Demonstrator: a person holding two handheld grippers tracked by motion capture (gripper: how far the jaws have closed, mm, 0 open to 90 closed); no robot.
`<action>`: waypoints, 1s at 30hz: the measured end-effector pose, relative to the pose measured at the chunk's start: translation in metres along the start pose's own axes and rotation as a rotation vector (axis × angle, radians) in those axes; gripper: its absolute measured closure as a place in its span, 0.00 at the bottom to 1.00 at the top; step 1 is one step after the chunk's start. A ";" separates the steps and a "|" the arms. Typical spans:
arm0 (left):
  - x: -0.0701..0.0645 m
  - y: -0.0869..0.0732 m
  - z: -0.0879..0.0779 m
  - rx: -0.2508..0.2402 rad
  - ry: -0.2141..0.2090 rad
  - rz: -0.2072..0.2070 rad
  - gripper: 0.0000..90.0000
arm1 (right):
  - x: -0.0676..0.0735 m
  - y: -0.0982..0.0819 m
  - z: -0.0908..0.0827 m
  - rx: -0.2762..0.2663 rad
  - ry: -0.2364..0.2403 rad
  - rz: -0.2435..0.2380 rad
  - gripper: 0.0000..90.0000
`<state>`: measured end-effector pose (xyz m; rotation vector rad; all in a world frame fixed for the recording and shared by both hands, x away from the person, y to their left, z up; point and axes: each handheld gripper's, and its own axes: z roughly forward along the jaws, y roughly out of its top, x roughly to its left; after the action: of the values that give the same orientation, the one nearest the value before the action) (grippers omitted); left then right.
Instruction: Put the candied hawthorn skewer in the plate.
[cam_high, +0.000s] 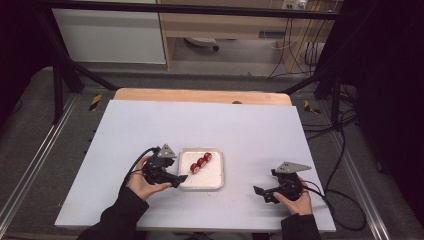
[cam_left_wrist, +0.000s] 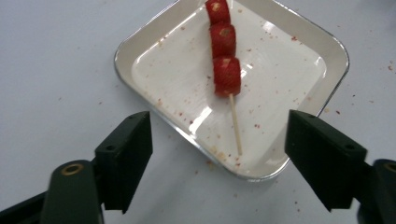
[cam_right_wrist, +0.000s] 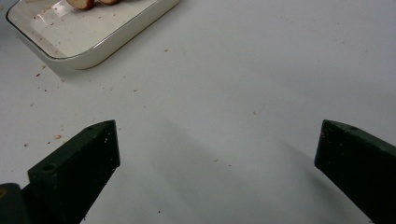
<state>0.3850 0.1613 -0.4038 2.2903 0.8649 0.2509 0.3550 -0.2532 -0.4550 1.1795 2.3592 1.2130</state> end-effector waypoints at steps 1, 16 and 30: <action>0.002 -0.003 -0.002 -0.001 0.000 -0.001 0.22 | 0.000 0.000 0.000 0.001 -0.001 0.000 0.01; 0.031 -0.065 -0.033 -0.079 0.044 -0.069 0.10 | 0.000 0.000 0.000 0.006 0.003 0.004 0.01; 0.046 -0.117 -0.042 -0.148 0.068 -0.115 0.10 | 0.001 -0.001 0.001 0.019 0.006 -0.001 0.01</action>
<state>0.3426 0.2784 -0.4503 2.0976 0.9764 0.3320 0.3545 -0.2523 -0.4564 1.1818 2.3809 1.1976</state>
